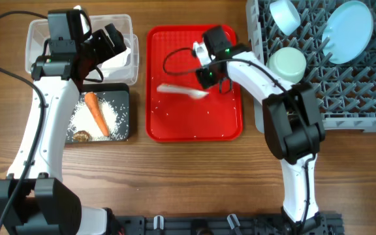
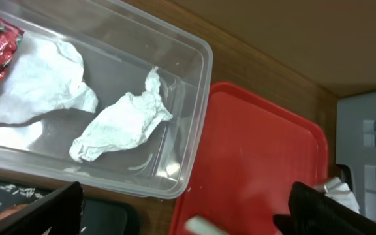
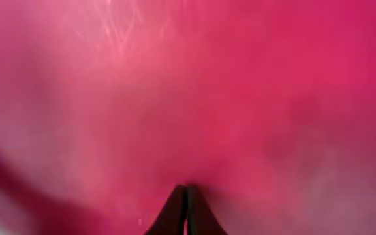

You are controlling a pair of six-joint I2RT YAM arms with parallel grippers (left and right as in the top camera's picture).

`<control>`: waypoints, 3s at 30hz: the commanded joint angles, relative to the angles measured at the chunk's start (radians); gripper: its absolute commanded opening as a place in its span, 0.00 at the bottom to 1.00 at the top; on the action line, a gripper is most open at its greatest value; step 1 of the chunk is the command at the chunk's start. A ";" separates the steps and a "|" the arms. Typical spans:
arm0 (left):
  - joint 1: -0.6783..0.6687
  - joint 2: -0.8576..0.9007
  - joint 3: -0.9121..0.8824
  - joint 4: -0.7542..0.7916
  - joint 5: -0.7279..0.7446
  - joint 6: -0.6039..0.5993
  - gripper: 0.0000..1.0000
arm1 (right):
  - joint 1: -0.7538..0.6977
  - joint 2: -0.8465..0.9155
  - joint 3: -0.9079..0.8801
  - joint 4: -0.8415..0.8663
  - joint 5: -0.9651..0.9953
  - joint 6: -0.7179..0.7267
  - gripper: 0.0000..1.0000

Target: Sort waste into correct bins and load items into the dishwasher rack

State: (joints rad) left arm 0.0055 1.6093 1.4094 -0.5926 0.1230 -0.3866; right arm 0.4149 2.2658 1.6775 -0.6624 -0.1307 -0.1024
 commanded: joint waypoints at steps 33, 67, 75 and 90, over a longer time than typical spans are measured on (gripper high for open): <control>-0.003 0.003 0.008 0.003 -0.009 0.016 1.00 | 0.189 -0.096 -0.126 -0.128 -0.086 -0.272 0.45; -0.003 0.003 0.008 0.003 -0.009 0.016 1.00 | -0.550 -0.544 -0.056 -0.333 0.088 0.079 0.04; -0.003 0.003 0.008 0.003 -0.009 0.016 1.00 | -0.631 -0.385 -0.056 -0.374 0.190 0.087 0.24; -0.003 0.003 0.008 0.003 -0.009 0.016 1.00 | -0.546 -0.822 -0.023 -0.500 -0.156 0.299 1.00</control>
State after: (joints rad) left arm 0.0055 1.6096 1.4094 -0.5915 0.1234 -0.3862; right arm -0.1596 1.5436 1.6253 -1.1625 -0.2119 0.0628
